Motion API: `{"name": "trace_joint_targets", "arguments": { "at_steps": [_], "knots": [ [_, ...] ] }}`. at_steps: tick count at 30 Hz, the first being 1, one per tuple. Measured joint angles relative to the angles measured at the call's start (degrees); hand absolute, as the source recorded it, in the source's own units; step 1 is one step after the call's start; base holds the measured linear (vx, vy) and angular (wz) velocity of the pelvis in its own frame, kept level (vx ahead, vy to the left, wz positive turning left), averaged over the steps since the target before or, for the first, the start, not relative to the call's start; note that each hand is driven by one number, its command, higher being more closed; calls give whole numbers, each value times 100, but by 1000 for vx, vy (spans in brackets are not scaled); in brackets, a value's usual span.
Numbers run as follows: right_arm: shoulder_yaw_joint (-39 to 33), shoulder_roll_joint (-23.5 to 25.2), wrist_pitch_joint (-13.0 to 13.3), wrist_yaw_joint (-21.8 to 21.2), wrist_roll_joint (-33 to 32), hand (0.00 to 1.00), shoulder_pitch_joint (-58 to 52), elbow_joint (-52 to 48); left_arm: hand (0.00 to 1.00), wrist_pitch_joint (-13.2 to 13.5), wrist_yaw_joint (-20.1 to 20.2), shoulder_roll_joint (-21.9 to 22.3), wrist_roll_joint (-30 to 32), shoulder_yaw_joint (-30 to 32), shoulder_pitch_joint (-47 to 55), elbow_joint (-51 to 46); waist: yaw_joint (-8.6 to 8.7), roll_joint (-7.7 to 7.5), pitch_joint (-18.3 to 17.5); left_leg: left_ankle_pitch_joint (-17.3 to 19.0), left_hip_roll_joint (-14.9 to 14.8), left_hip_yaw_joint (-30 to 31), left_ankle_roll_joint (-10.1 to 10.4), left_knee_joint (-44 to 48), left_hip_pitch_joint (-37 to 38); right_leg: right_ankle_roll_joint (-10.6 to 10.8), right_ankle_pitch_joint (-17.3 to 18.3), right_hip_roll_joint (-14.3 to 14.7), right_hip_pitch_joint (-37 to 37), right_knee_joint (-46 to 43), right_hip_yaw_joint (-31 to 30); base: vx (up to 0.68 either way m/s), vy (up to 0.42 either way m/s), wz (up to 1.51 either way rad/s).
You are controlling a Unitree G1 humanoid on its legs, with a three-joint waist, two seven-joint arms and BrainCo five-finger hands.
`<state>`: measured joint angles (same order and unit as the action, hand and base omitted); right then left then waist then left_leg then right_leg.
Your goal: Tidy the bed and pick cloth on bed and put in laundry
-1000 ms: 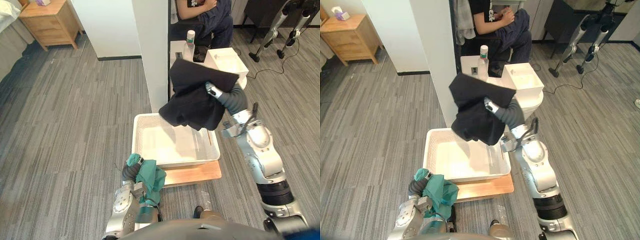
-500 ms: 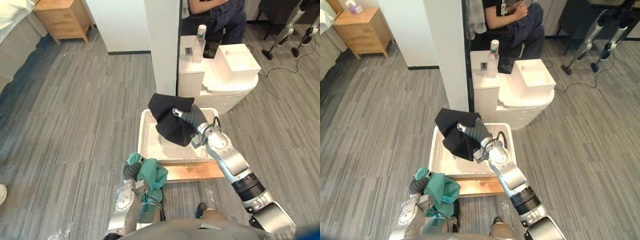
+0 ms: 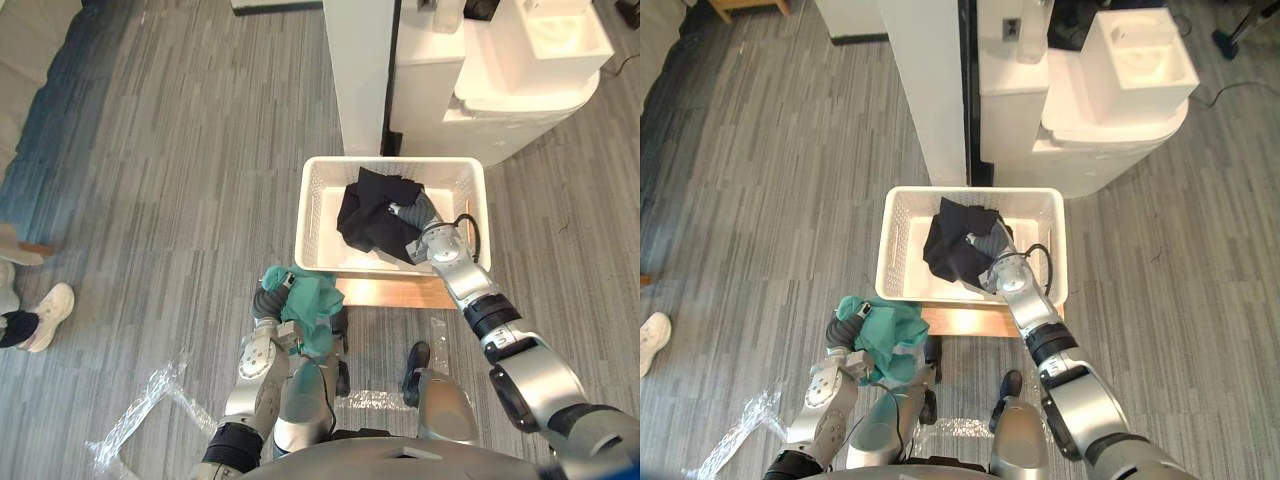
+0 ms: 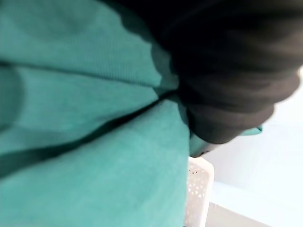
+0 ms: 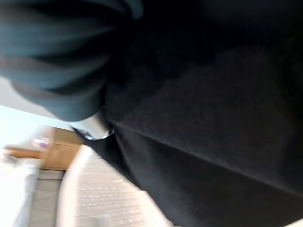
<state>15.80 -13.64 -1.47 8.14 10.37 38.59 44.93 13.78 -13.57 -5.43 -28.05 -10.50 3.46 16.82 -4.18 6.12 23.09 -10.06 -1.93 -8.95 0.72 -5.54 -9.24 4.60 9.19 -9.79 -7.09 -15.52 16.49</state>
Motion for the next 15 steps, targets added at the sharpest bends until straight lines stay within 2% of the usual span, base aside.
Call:
{"name": "trace_joint_targets", "arguments": {
  "at_steps": [7, 10, 12, 15],
  "knots": [
    [-125, -191, 10, 105, 139, 0, 436, 464, 100, 41, 198, 2, -8, 42, -39, -23, 0, 84, 80, -26, 8, -14, -2, 0, -24, -34, 161, -47, -143, -258, -12, 48, -39, 0],
    [-220, -346, 108, 113, 237, 0, 434, 649, 100, 55, 182, 8, -8, 50, 2, -221, -3, 86, 81, -61, -8, -15, -8, 1, 19, -50, 174, -44, -114, -283, -24, 45, -37, -1],
    [-369, -370, 169, 138, 234, 0, 404, 735, 100, 64, 100, 24, -9, 106, -1, -221, 20, 86, 81, -60, -11, -27, -6, 1, 92, -51, 175, -40, -34, -265, -33, 39, -28, -4],
    [-647, -508, 439, 365, 231, 0, 140, 785, 100, 104, -318, 58, -8, 288, 1, -218, 17, 83, 83, 0, -24, -98, 69, -1, 268, -50, 175, -24, 141, -212, -84, 18, -14, -8]
  ]
}}
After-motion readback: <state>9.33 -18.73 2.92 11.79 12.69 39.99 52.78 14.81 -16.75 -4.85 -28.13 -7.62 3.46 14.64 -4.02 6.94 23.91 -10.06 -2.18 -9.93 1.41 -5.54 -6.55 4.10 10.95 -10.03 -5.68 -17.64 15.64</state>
